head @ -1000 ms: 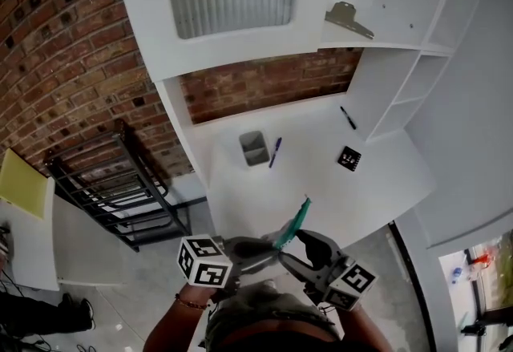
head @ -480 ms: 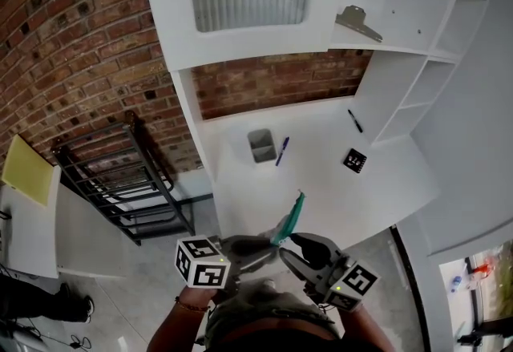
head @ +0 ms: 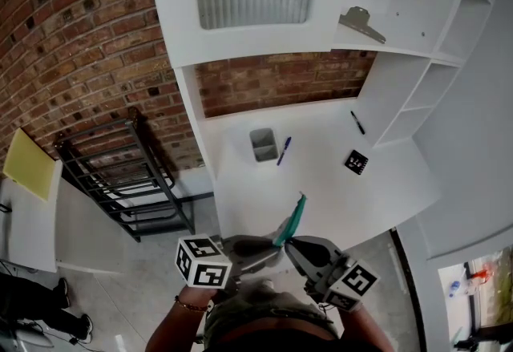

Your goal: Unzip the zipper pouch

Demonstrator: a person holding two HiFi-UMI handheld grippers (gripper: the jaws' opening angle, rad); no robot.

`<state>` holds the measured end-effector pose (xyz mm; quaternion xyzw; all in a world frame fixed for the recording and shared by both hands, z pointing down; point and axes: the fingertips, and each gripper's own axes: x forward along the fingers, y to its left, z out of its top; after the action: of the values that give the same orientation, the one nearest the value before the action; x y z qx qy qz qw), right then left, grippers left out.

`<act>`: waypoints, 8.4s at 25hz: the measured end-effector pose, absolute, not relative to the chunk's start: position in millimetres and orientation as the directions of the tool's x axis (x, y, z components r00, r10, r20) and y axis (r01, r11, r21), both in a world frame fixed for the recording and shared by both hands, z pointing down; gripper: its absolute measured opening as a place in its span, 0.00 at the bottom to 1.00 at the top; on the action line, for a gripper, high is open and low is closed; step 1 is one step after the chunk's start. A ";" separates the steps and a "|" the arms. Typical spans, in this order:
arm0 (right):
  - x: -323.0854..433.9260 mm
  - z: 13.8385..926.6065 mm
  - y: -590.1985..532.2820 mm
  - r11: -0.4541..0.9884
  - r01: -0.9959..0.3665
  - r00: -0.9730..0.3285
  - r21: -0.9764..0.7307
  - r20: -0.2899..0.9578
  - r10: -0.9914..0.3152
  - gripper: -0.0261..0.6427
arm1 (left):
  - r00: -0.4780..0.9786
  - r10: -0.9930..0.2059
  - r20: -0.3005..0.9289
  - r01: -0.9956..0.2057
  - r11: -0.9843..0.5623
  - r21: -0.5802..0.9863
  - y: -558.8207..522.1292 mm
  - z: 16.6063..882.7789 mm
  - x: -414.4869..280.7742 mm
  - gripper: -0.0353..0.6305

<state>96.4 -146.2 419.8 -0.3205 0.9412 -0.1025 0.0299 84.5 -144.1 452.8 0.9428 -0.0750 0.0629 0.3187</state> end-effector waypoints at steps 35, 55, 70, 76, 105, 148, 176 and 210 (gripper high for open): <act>115.0 433.0 -175.2 0.661 -0.741 -0.670 -0.116 0.080 -0.738 0.05 | 0.984 -0.068 0.166 -0.159 -0.762 0.628 -130.7 464.3 63.8 0.12; 149.0 436.4 -185.0 0.592 -0.798 -0.601 -0.113 0.088 -0.794 0.05 | 0.990 -0.067 0.125 -0.133 -0.749 0.649 -132.3 457.4 47.3 0.12; 180.6 435.8 -188.9 0.517 -0.846 -0.530 -0.131 0.088 -0.844 0.05 | 0.991 -0.058 0.118 -0.123 -0.739 0.663 -125.9 458.6 42.9 0.12; 186.6 438.2 -190.3 0.523 -0.844 -0.533 -0.115 0.087 -0.841 0.05 | 0.992 -0.054 0.112 -0.115 -0.742 0.660 -126.0 459.7 43.2 0.12; 217.9 461.8 -209.3 0.422 -0.876 -0.455 -0.234 0.110 -0.883 0.13 | 0.979 -0.117 0.166 -0.184 -0.854 0.486 -237.5 459.1 83.3 0.12; 265.2 463.5 -183.0 0.278 -0.928 -0.315 -0.249 0.120 -0.942 0.13 | 0.965 -0.090 0.245 -0.215 -0.804 0.554 -373.5 570.2 182.0 0.12; 258.0 467.8 -180.1 0.295 -0.929 -0.330 -0.225 0.136 -0.934 0.13 | 0.916 -0.111 0.387 -0.302 -0.825 0.479 -301.3 646.1 185.8 0.28; 213.5 479.7 -204.2 0.319 -0.939 -0.339 -0.131 0.172 -0.925 0.05 | 0.784 -0.591 0.191 -0.620 -0.761 0.190 -237.7 510.1 -0.9 0.09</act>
<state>213.5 -204.2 479.7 -0.5741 0.8115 -0.1038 -0.0324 -0.9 -237.7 510.1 0.9365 -0.3233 0.0601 0.1220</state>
